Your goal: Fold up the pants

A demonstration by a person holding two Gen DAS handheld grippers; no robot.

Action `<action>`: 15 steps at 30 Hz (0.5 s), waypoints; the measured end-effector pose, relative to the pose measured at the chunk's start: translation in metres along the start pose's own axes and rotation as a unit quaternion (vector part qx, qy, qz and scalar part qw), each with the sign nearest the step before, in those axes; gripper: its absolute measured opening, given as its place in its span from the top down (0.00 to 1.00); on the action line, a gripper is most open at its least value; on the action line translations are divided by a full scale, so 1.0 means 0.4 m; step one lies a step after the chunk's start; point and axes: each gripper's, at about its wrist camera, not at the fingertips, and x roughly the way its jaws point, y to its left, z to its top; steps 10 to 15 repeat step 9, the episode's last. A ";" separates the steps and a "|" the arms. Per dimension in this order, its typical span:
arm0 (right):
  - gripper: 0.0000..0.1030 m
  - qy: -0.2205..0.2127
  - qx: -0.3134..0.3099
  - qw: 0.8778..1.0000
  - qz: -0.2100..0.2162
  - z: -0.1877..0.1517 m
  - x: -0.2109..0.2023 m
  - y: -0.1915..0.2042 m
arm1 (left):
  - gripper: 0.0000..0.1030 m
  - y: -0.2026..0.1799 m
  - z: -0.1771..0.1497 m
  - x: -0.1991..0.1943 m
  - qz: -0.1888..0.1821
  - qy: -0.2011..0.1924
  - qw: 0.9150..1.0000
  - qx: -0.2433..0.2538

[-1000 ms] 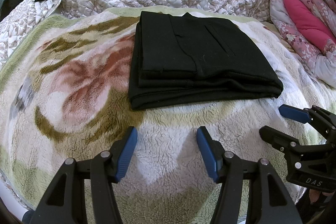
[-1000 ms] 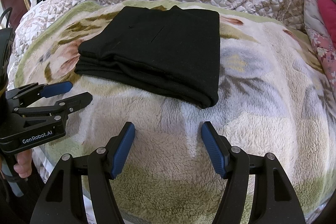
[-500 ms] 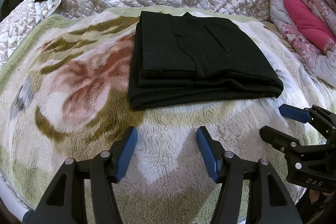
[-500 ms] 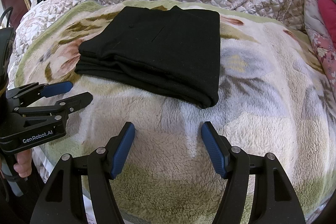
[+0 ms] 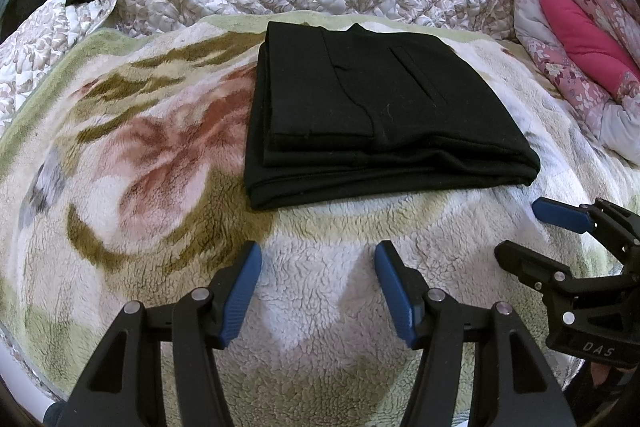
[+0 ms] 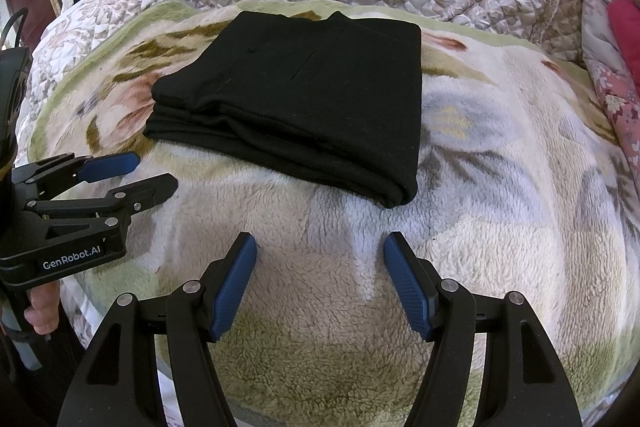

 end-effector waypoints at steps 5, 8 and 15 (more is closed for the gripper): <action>0.35 0.000 -0.004 1.000 -0.002 0.002 0.000 0.005 | 0.39 0.002 -0.003 0.001 0.000 -0.002 1.000 0.000; 0.35 -0.001 -0.003 1.000 -0.002 0.001 0.000 0.006 | 0.39 0.003 -0.005 -0.001 0.000 -0.001 1.000 -0.002; 0.35 -0.001 -0.004 1.000 -0.002 0.003 0.000 0.005 | 0.39 0.003 -0.004 0.000 0.000 -0.001 1.000 -0.001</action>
